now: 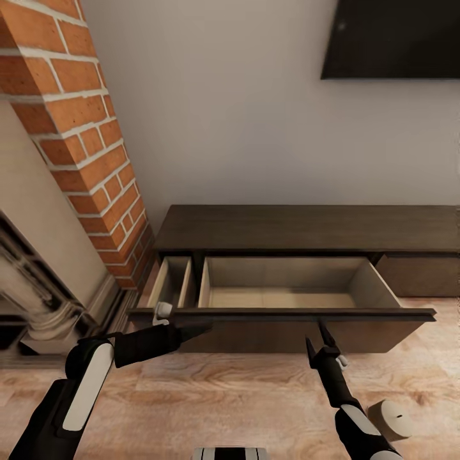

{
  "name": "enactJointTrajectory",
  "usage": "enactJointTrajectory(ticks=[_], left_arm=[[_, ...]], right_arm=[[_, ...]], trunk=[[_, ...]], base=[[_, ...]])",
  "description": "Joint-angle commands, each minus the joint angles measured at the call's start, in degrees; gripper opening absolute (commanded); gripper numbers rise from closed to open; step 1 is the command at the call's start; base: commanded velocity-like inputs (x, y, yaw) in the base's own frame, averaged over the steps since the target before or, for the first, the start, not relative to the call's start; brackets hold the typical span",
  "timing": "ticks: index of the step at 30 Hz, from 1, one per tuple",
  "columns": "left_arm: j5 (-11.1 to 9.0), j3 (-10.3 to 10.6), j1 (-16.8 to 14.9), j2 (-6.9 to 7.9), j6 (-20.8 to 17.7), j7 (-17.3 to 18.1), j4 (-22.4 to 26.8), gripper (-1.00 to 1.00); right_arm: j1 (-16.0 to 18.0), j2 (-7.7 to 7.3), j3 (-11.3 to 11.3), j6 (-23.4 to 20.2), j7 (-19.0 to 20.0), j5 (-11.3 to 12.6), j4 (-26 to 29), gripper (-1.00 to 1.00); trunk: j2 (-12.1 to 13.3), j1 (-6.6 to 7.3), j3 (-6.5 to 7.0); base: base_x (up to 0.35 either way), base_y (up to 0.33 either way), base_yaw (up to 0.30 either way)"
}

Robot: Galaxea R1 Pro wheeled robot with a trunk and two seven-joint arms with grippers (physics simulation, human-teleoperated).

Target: Place each of the two pumpkins and all three candles from the living room inside a cabinet in the living room (use any cabinet), then make sure every cabinet is closed, and position the cauldron so it is next to a table in the living room.

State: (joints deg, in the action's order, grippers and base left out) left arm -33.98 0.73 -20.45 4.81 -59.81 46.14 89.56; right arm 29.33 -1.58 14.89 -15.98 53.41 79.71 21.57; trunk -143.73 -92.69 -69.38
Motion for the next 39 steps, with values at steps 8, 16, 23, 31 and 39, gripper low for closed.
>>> enactJointTrajectory(ticks=[8,16,23,31,39], left_arm=[[0.1,0.1,0.0,0.03,-0.2,0.2,0.0,1.00],[0.1,0.0,0.0,0.03,-0.2,0.2,0.0,1.00],[0.1,0.0,0.0,0.03,-0.2,0.2,0.0,1.00],[-0.1,-0.3,0.0,0.03,-0.2,0.1,0.0,1.00],[0.0,-0.4,-0.2,0.16,-0.2,0.3,0.0,1.00]], right_arm=[[0.0,-0.01,0.0,-0.5,0.1,0.5,0.0,1.00],[0.0,-0.10,0.0,-0.5,0.1,0.3,0.1,1.00],[0.0,-0.61,-1.9,-0.6,0.0,0.2,1.1,1.00],[-0.4,-0.83,-5.9,-5.1,-1.5,0.2,10.5,1.00],[-0.7,-1.07,-6.9,-12.1,-6.4,0.2,15.5,1.00]], trunk=[[0.0,0.04,-0.04],[0.0,0.04,-0.04],[0.0,0.04,-0.04],[0.0,0.04,-0.04],[0.0,0.14,0.85]], base=[[-0.307,0.000,0.000],[-0.323,0.000,0.000],[-0.097,0.000,0.000],[-0.011,0.000,0.000],[-0.001,0.000,0.000]])
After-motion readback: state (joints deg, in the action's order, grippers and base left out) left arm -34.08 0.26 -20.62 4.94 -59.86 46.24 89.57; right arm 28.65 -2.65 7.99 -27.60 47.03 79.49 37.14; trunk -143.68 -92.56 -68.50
